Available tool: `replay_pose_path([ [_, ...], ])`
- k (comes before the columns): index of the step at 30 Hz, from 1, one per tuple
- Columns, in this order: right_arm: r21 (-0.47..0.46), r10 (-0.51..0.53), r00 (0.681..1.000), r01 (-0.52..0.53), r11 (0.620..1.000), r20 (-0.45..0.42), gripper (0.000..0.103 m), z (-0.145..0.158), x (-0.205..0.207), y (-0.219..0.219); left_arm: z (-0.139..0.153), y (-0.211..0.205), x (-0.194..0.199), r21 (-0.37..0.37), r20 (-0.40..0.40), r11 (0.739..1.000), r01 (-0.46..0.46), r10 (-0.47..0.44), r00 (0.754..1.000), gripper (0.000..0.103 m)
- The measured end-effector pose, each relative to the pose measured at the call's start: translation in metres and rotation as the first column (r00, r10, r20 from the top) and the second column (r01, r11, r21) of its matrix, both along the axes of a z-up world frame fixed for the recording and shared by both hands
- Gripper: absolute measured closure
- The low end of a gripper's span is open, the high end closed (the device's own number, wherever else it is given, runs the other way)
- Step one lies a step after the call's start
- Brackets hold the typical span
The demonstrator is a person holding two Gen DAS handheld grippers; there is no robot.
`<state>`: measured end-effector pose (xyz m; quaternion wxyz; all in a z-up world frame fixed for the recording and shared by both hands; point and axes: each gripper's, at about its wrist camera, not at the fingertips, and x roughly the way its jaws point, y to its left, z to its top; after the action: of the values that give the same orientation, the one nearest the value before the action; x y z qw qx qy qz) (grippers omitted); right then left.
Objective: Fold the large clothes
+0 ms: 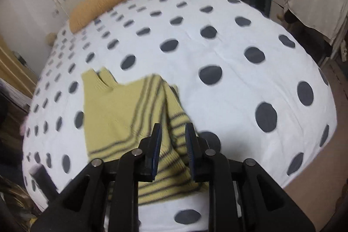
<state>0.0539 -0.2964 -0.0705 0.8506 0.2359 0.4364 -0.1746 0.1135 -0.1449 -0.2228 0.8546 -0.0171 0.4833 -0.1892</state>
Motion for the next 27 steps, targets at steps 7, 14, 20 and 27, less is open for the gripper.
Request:
replay_pose_path([
  [7, 0.463, 0.232, 0.972, -0.215, 0.86, 0.021, 0.081, -0.075, 0.072, 0.008, 0.003, 0.004, -0.003, -0.009, 0.001, 1.0, 0.006, -0.006, 1.0, 0.051],
  [14, 0.44, 0.128, 0.988, -0.077, 0.894, -0.088, 0.103, -0.127, 0.063, -0.027, 0.014, 0.013, -0.017, -0.04, -0.014, 0.999, 0.012, -0.012, 1.0, 0.049],
  [20, 0.313, 0.065, 0.991, -0.025, 0.949, -0.117, 0.103, -0.101, 0.054, -0.013, 0.012, 0.058, -0.012, -0.089, -0.077, 0.99, -0.108, 0.101, 0.992, 0.051],
  [27, 0.265, 0.259, 0.966, -0.245, 0.933, -0.019, 0.103, -0.075, 0.088, 0.028, 0.011, 0.083, 0.023, -0.081, -0.079, 0.982, -0.172, 0.166, 0.983, 0.051],
])
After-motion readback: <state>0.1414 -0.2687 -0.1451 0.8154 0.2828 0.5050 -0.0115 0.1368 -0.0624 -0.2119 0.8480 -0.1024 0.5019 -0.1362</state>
